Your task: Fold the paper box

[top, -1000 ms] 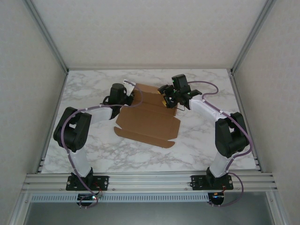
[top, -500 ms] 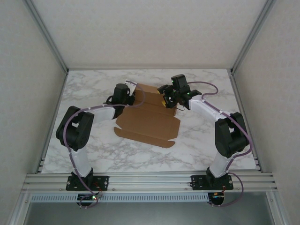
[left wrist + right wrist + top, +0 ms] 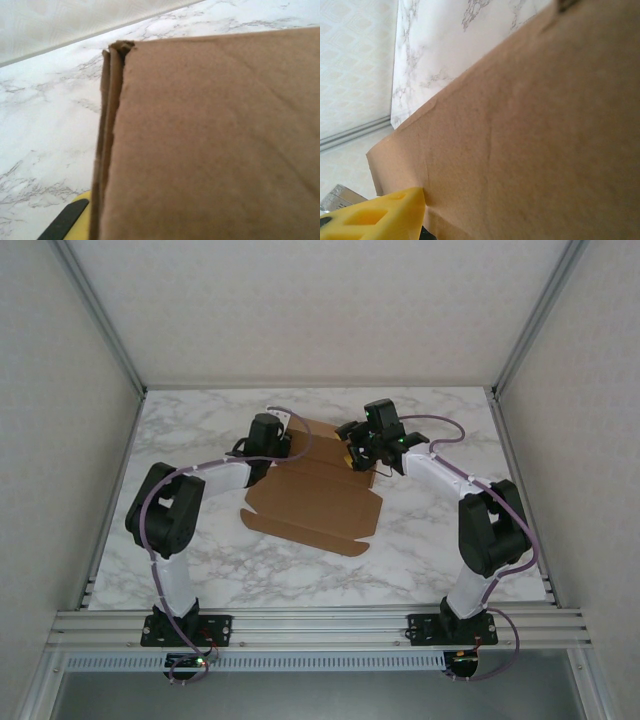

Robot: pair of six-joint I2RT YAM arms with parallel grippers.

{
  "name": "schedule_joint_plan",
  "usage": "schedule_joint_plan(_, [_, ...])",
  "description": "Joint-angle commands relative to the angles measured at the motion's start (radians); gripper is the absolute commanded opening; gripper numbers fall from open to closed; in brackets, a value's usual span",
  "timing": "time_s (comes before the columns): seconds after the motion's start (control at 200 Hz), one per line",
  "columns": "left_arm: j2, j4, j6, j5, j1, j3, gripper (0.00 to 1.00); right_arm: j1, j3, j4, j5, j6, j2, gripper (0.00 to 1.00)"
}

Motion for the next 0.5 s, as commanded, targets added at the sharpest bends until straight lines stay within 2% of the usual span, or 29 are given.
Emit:
schedule_joint_plan(0.0, [0.031,-0.069,-0.047,-0.076,-0.018,0.024,0.0,0.016,-0.018,-0.006,0.009,0.024,-0.021,0.61])
schedule_joint_plan(0.12, [0.038,-0.068,-0.063,-0.072,-0.035,0.013,0.02,0.02,-0.016,-0.002,0.009,0.024,-0.017,0.61])
schedule_joint_plan(0.17, [0.037,-0.069,-0.071,-0.066,-0.035,0.003,0.08,0.019,-0.015,-0.007,0.01,0.019,-0.015,0.61])
schedule_joint_plan(0.3, [0.011,-0.066,-0.068,-0.005,-0.032,-0.04,0.32,0.017,-0.014,-0.027,0.021,-0.009,-0.008,0.61])
schedule_joint_plan(0.496, [-0.075,-0.023,-0.076,0.07,-0.025,-0.118,0.51,0.013,-0.019,-0.034,0.032,-0.048,0.008,0.6])
